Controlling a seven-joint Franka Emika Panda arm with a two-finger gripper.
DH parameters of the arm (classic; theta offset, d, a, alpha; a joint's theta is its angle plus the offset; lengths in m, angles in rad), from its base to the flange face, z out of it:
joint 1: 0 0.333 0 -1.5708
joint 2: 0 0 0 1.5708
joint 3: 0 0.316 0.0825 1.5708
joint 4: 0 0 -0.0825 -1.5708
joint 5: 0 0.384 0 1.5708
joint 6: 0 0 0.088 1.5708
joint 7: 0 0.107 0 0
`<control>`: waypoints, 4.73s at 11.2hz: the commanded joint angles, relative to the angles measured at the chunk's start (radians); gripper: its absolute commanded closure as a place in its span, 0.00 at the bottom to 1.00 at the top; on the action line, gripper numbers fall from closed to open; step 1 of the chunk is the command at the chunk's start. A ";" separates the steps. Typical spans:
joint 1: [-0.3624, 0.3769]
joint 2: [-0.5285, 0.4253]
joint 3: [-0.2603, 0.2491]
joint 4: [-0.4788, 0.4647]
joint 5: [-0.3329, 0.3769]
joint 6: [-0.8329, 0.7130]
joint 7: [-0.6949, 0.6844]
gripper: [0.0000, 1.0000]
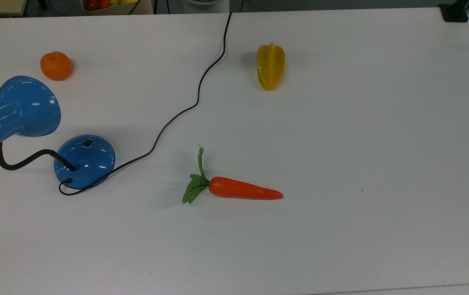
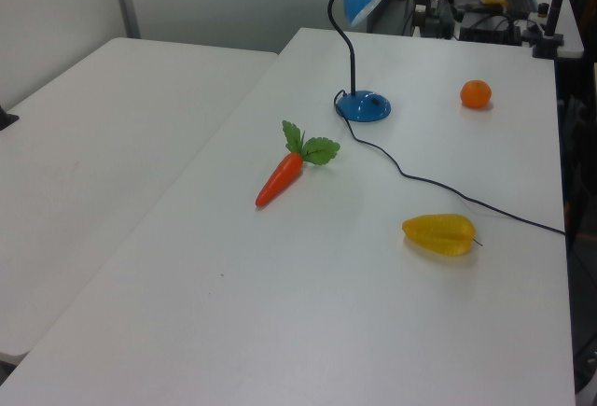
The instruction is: Turn on desk lamp
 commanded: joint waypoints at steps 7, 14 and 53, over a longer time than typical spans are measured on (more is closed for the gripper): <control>0.016 -0.033 -0.013 -0.049 0.017 0.030 -0.038 0.00; 0.016 -0.030 -0.013 -0.048 0.014 0.032 -0.108 0.64; -0.093 0.432 -0.262 -0.304 -0.104 1.107 -0.116 1.00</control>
